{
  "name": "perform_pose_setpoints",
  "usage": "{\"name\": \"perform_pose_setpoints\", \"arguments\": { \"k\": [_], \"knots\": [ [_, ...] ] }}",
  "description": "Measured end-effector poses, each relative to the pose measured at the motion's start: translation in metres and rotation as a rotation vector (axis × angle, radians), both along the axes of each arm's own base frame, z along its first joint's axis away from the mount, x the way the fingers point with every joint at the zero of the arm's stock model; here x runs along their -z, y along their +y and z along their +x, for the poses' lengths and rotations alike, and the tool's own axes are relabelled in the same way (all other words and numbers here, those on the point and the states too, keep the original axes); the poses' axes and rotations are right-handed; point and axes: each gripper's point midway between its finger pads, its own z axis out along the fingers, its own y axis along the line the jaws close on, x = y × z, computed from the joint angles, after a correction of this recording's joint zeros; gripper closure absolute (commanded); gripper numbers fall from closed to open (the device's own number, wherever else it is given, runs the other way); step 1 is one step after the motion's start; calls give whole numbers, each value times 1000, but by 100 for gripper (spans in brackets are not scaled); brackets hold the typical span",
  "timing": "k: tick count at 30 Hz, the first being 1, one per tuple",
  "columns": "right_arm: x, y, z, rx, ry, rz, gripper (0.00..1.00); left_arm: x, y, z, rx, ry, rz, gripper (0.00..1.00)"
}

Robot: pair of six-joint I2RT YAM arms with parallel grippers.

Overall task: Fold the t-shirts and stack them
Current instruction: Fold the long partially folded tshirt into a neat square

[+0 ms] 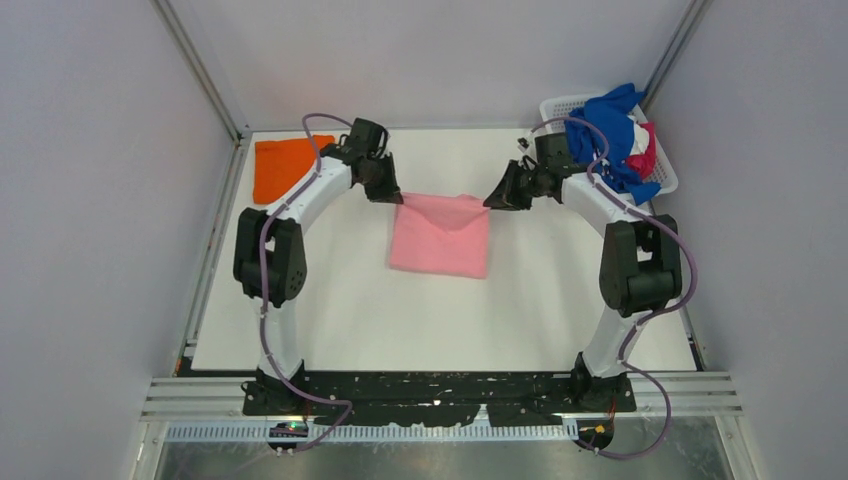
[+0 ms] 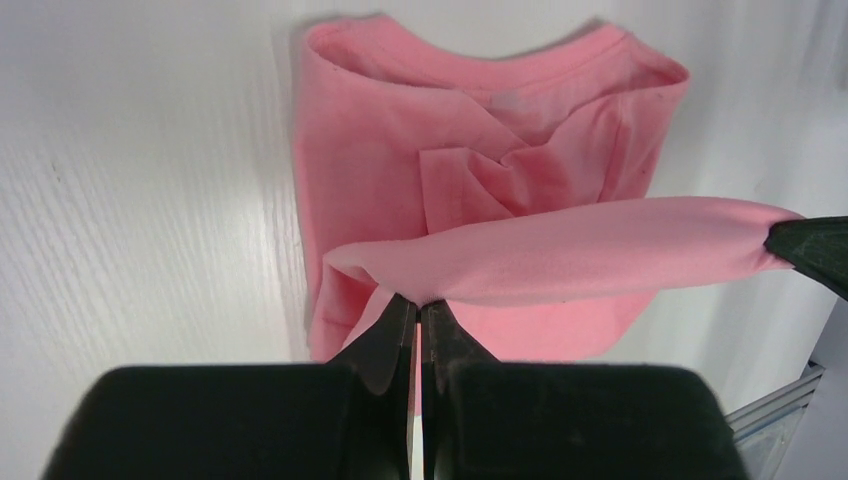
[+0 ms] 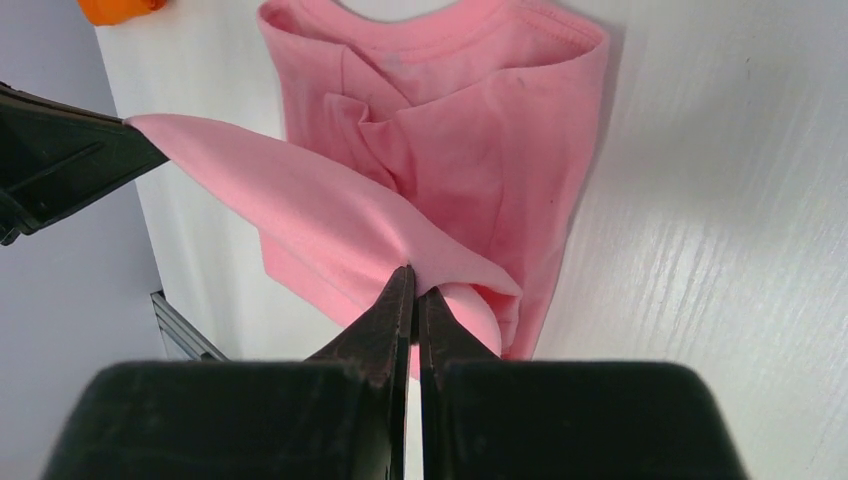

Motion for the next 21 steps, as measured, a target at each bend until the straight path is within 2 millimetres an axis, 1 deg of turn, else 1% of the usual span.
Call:
{"name": "perform_pose_setpoints", "arguments": {
  "k": [3, 7, 8, 9, 10, 11, 12, 13, 14, 15, 16, 18, 21],
  "knots": [
    [10, -1, 6, 9, 19, -8, 94, 14, -1, 10, -5, 27, 9, 100],
    [23, -2, 19, 20, 31, -17, 92, 27, -3, 24, -12, 52, 20, 100],
    [26, -3, 22, 22, 33, -19, 90, 31, -3, 26, -14, 58, 24, 94],
    [30, -3, 27, 24, 35, -21, 87, 34, -3, 28, -16, 64, 26, 83],
    [33, -3, 31, 27, 35, -23, 73, 36, -2, 29, -18, 70, 29, 72],
    [37, -3, 35, 29, 38, -26, 48, 38, -1, 30, -19, 75, 31, 61],
    [41, -4, 39, 33, 41, -29, 37, 40, 0, 31, -20, 80, 35, 52],
    [43, -5, 42, 42, 45, -30, 11, 41, 2, 34, -22, 83, 37, 42],
    [46, -6, 46, 44, 43, -35, 3, 42, 3, 36, -27, 86, 37, 27],
    [47, -7, 51, 41, 36, -41, 3, 42, 4, 38, -32, 86, 35, 9],
    [47, -8, 54, 46, 34, -41, 4, 41, 7, 40, -34, 85, 37, 1],
    [43, -9, 60, 47, 19, -41, 4, 40, 10, 42, -41, 84, 35, 0],
    [37, -11, 61, 44, 0, -42, 5, 38, 10, 42, -45, 80, 19, 0]
  ]
}}
